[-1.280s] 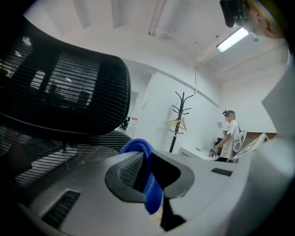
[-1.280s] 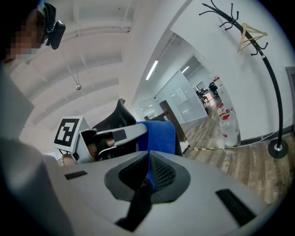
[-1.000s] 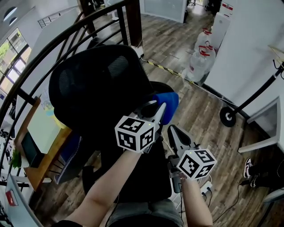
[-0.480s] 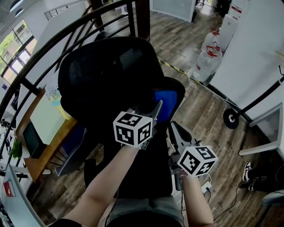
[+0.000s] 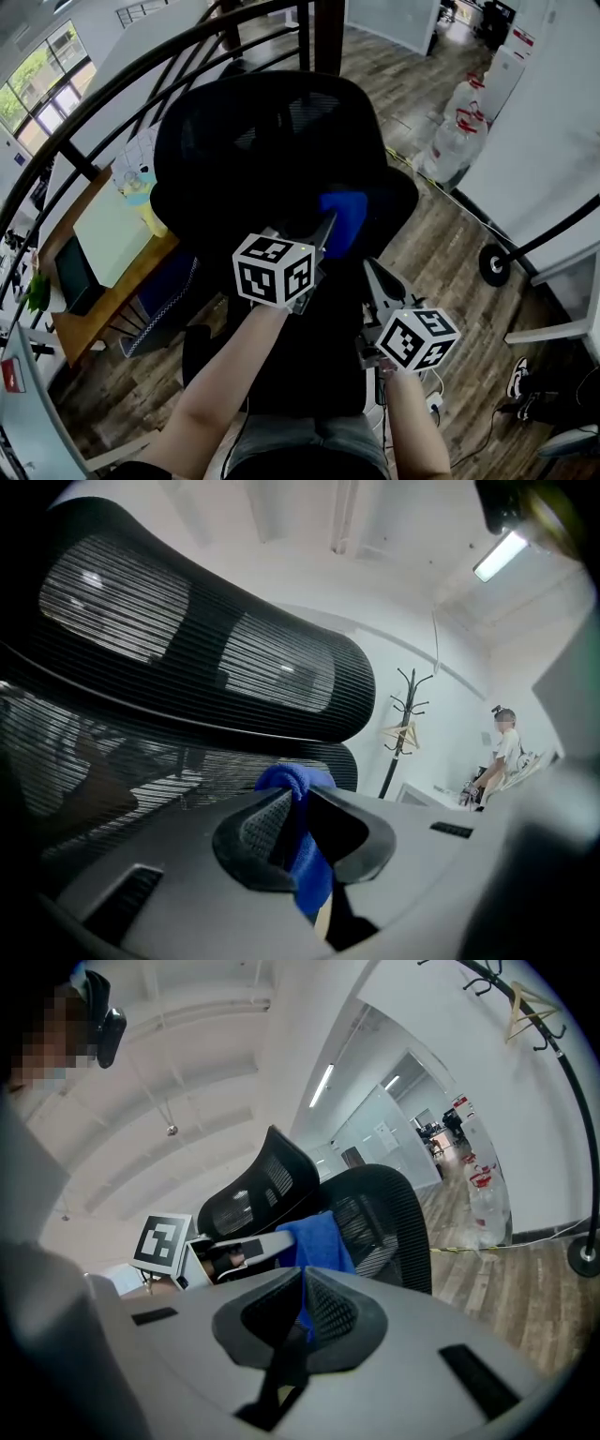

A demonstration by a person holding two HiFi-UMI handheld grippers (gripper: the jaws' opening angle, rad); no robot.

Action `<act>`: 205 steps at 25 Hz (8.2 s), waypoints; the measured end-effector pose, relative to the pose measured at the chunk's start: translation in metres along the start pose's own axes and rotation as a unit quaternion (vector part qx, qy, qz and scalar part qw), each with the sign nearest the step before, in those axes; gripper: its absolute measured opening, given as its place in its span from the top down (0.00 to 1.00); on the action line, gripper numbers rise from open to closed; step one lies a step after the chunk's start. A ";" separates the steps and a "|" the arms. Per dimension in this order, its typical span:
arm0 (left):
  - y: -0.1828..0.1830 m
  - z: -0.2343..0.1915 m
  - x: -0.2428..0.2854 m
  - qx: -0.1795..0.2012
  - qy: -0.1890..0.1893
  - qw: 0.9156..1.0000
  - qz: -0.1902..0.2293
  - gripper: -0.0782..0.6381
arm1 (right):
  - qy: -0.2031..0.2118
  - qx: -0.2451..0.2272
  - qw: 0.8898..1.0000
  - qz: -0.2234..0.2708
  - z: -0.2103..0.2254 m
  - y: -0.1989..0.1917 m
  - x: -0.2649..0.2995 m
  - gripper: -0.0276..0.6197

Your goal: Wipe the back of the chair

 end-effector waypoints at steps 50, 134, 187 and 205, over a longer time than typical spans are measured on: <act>0.010 -0.108 -0.235 -0.021 0.230 0.969 0.090 0.82 | 0.127 -0.063 0.986 -0.084 -0.143 -0.040 0.079 0.91; -0.056 -0.037 -0.053 -0.107 0.033 0.993 0.030 0.82 | 0.015 0.023 0.996 -0.081 -0.022 -0.051 0.044 0.91; -0.067 -0.052 -0.177 -0.083 0.124 0.986 0.069 0.82 | 0.030 0.013 0.996 -0.077 -0.060 -0.067 0.036 0.91; -0.109 0.010 -0.023 -0.101 -0.026 0.994 -0.017 0.82 | -0.066 0.064 0.995 -0.041 0.046 -0.049 -0.023 0.91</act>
Point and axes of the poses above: the fingertips, and each gripper's own axes: x forward along the fingers, z to its right, y out of its top, the point moved 10 cm from there along -x, backward along the fingers, and after that the axes turned 14 degrees about -y, right-handed, at the moved point
